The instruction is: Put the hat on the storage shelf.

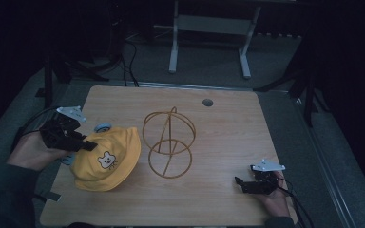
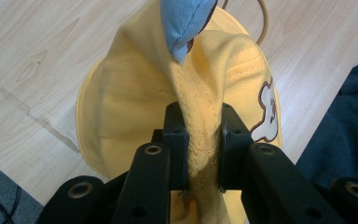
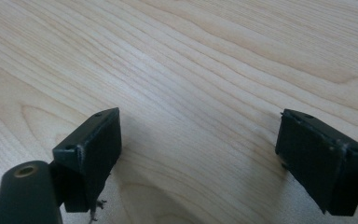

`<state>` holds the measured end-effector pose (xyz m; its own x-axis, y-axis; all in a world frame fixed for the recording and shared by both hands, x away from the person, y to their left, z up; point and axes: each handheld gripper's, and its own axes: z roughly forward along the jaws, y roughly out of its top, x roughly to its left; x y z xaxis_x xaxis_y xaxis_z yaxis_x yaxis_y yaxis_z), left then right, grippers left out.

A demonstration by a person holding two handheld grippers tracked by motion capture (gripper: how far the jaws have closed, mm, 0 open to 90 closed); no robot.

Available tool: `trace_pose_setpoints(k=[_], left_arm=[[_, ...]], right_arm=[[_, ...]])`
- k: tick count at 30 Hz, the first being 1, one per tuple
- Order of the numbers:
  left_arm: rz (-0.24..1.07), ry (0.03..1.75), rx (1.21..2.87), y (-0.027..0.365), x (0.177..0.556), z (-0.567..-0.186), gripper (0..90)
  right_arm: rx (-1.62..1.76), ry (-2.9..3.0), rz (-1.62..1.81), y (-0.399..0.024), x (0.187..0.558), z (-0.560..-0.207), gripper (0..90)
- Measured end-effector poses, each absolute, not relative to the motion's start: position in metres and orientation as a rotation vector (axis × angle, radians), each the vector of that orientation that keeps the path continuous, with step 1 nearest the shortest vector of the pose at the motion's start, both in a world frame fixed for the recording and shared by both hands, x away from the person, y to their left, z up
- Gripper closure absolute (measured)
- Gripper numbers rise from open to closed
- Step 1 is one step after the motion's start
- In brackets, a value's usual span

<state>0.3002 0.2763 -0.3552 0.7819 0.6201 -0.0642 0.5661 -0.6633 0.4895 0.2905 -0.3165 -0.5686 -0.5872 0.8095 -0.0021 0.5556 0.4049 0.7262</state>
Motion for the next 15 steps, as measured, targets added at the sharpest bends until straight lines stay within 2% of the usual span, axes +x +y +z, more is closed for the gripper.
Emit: trace_pose_setpoints(k=[15], left_arm=[[0.22,0.856,2.555,0.272,0.3,-0.324,76.9]], right_arm=[[1.178,2.313,0.993,-0.317,0.29,-0.569,14.3]])
